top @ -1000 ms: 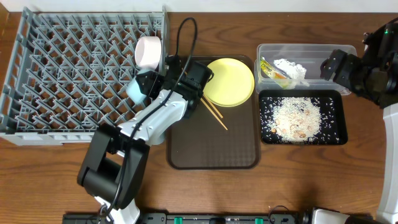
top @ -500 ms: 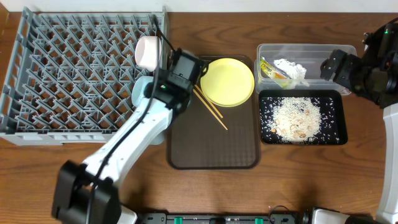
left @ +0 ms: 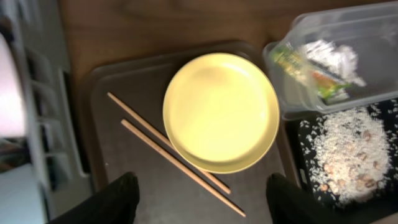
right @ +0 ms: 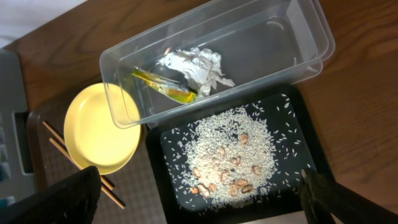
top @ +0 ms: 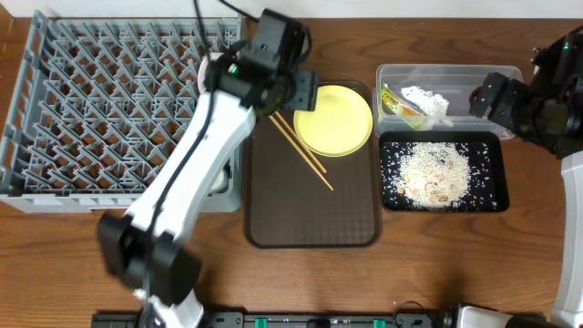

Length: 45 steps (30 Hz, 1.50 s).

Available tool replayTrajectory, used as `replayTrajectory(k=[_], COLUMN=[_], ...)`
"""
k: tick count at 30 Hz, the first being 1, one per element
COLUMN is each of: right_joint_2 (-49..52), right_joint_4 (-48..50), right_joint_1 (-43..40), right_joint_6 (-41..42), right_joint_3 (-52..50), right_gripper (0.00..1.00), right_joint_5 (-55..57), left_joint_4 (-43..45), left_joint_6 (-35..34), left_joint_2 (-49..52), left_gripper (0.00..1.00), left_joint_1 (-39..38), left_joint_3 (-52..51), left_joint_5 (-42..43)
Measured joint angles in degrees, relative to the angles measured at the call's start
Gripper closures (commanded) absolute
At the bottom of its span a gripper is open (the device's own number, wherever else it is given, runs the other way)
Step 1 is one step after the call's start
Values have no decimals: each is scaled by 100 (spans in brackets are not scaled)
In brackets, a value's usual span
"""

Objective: Sort waste into correct bins and load items into the dishwasher
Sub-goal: 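Move the left gripper right and grasp the yellow plate rim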

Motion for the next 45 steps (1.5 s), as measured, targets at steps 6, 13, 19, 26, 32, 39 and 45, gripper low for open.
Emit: replayTrajectory(k=[6, 13, 19, 26, 32, 39, 45], right_joint_2=[0, 2, 2, 2, 2, 2, 2], right_joint_4=[0, -2, -2, -2, -2, -2, -2], right_joint_1=[0, 0, 0, 0, 0, 0, 0], right_joint_6=[0, 0, 0, 0, 0, 0, 0], right_joint_3=[0, 0, 0, 0, 0, 0, 0], right_gripper=[1, 1, 1, 1, 1, 1, 1], right_joint_5=[0, -2, -2, -2, -2, -2, -2], left_joint_4=[22, 520, 756, 929, 1051, 1121, 1099], left_joint_6=[-210, -297, -708, -981, -1049, -1067, -1064], left_joint_2=[1139, 1742, 2022, 2625, 2747, 2747, 2747], left_gripper=[17, 17, 18, 22, 30, 37, 37], left_joint_1=[212, 271, 269, 247, 153, 15, 13], left_joint_3=[155, 155, 157, 157, 157, 157, 157], left_joint_5=[345, 470, 273, 157, 120, 98, -15])
